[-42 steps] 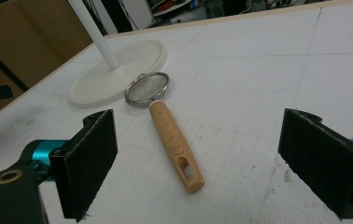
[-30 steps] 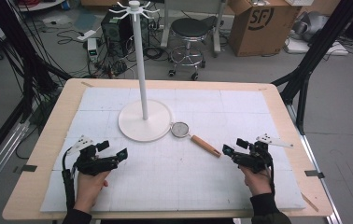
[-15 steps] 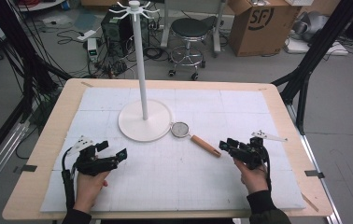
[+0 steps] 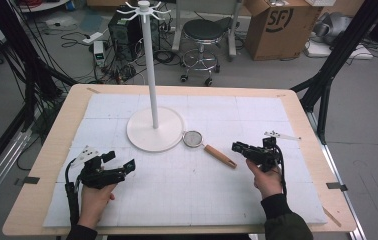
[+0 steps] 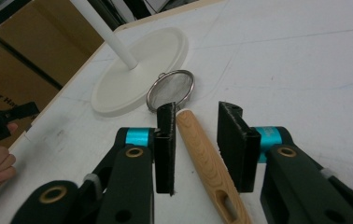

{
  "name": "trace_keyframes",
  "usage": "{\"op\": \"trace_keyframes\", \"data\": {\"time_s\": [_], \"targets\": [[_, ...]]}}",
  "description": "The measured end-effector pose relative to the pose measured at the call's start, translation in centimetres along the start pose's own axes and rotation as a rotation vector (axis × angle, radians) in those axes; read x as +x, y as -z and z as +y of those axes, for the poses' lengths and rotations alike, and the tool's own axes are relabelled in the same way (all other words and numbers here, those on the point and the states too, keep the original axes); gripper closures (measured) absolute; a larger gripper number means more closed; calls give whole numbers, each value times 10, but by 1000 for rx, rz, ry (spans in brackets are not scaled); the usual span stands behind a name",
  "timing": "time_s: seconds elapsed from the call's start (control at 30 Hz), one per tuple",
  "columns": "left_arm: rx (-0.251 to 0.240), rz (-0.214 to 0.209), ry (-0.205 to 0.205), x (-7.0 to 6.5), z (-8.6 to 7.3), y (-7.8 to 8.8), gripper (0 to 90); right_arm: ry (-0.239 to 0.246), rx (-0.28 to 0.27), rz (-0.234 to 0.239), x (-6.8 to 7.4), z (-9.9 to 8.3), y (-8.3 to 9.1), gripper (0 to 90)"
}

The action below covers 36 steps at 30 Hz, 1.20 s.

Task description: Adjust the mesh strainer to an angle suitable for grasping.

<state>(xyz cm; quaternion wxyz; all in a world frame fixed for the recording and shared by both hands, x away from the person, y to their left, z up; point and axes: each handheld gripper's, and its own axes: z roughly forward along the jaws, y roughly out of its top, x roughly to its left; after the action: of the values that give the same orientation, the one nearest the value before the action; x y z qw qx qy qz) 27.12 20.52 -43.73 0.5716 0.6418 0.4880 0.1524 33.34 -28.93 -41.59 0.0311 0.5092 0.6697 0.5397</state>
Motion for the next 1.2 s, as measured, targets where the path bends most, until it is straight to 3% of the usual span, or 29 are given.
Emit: {"op": "trace_keyframes", "data": {"time_s": [0.27, 0.47, 0.73, 0.83, 0.9, 1.0, 1.2], "targets": [[3, 2, -22, -2, -1, -1, 38, -24, 40, 21, -3, 16, -26, 869], [4, 5, -25, -2, -2, -1, 38, -82, 52, 44, -6, 25, -43, 877], [11, -1, -31, -2, -3, -1, 38, -97, 83, 55, -9, 26, -58, 893], [9, 4, -35, -2, -4, -1, 38, -100, 106, 57, -9, 27, -67, 893], [9, 4, -31, -2, -4, -2, 38, -109, 168, 41, -8, 31, -80, 895], [9, 6, -35, -2, -4, -1, 38, -138, 218, 31, -7, 37, -93, 896], [6, 9, -32, -1, -4, 0, 38, -158, 268, 4, -6, 39, -111, 896]]}}
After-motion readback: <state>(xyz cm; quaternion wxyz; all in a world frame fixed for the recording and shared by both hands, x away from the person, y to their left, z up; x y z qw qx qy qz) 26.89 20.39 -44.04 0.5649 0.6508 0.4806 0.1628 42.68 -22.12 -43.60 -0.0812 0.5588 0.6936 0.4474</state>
